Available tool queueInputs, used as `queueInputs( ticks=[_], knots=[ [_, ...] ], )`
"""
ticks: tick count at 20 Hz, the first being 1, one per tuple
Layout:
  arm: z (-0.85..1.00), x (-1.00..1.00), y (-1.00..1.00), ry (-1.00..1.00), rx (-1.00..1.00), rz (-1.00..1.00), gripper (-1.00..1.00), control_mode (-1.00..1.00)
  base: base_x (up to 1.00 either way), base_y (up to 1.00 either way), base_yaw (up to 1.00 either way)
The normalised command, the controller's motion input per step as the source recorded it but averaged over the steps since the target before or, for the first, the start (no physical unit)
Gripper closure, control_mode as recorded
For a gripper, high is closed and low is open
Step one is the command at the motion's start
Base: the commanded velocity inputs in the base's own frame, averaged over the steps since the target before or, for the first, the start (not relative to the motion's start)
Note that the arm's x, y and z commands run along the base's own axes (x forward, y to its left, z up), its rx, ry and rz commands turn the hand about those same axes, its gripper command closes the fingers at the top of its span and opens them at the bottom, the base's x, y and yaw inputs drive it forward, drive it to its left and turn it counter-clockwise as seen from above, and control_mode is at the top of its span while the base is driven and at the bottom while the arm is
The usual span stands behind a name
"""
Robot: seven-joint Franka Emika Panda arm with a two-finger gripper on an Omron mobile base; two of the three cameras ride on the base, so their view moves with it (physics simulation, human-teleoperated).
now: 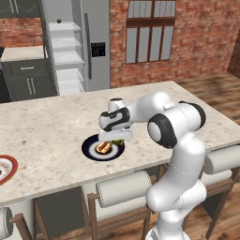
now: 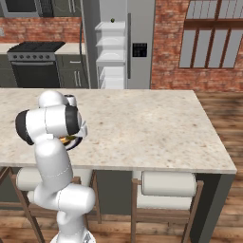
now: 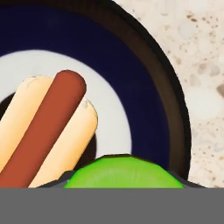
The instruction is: Pick up the apple and kiwi from the fridge and place one fruit on each plate on the dining counter.
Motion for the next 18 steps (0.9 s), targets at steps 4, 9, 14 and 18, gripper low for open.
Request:
queueInputs(
  ticks=[4,9,14,18],
  knots=[
    [0.00,0.00,0.00,0.01,0.00,0.00,1.00,-1.00,0.00,0.00,0.00],
    [0.00,0.00,0.02,0.00,0.00,0.00,1.00,-1.00,0.00,0.00,0.00],
    [0.00,0.00,0.05,0.00,0.00,0.00,-1.00,-1.00,0.00,0.00,0.00],
    [0.00,0.00,0.00,0.05,0.00,0.00,-1.00,-1.00,0.00,0.00,0.00]
  ],
)
